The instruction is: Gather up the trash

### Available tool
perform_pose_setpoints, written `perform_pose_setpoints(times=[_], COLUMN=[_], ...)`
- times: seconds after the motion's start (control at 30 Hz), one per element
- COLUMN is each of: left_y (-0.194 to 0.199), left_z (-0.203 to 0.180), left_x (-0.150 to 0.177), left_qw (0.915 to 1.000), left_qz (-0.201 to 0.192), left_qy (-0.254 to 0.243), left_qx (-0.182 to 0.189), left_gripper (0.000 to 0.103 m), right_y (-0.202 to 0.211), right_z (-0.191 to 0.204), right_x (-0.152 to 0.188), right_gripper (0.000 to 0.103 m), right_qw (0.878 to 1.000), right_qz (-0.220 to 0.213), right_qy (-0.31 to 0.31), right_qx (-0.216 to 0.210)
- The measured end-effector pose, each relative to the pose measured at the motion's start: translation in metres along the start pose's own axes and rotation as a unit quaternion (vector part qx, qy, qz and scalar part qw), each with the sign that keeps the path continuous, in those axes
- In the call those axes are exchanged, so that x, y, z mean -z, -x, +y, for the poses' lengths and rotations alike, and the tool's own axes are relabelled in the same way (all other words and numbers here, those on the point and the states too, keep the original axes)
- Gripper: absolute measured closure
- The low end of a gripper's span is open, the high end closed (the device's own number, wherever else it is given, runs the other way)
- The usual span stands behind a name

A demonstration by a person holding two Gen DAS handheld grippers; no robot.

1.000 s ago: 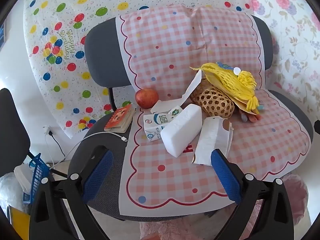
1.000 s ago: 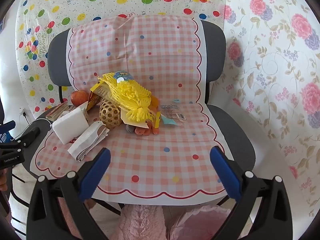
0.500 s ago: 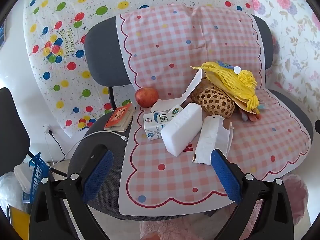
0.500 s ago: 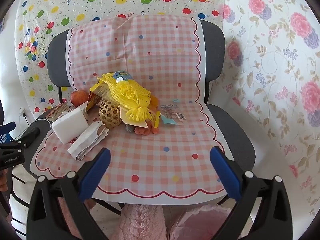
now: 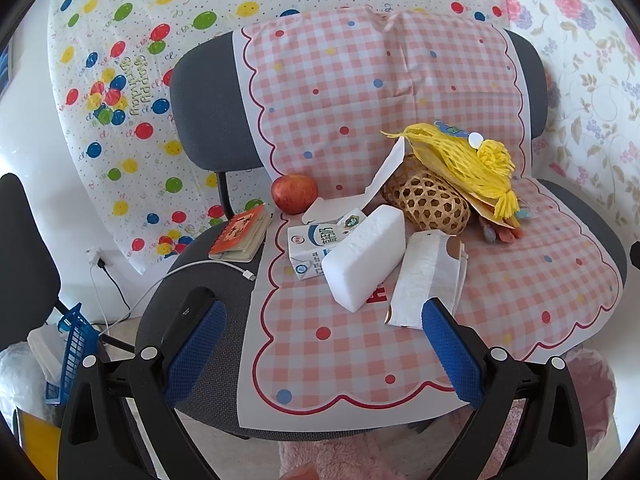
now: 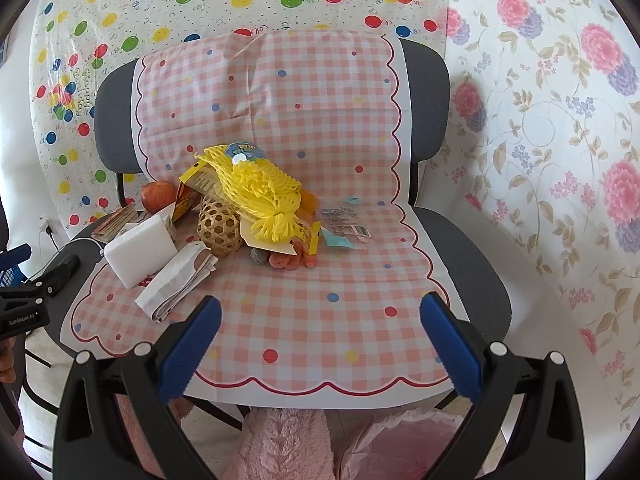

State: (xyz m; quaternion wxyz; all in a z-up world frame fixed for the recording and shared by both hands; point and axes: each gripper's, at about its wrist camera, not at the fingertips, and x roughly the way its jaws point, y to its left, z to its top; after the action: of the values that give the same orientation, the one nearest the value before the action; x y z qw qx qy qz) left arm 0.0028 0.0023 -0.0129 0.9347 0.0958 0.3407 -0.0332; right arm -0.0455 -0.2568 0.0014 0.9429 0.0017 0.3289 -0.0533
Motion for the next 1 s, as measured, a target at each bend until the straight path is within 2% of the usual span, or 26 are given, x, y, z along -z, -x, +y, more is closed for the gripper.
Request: perform_pose_setpoints(times=[1.0], left_y=[0.0024], left_z=[0.0021], left_x=[-0.0028], left_qw=[1.0000], left_qz=[0.002], left_qy=[0.002], left_qx=[0.000], left_gripper=[0.006], right_y=[0.0003], right_z=[0.0006], right_x=[-0.0014], right_gripper=[0.006], right_qw=[1.000], right_qz=[-0.001], right_qy=[-0.001], right_qx=[0.004])
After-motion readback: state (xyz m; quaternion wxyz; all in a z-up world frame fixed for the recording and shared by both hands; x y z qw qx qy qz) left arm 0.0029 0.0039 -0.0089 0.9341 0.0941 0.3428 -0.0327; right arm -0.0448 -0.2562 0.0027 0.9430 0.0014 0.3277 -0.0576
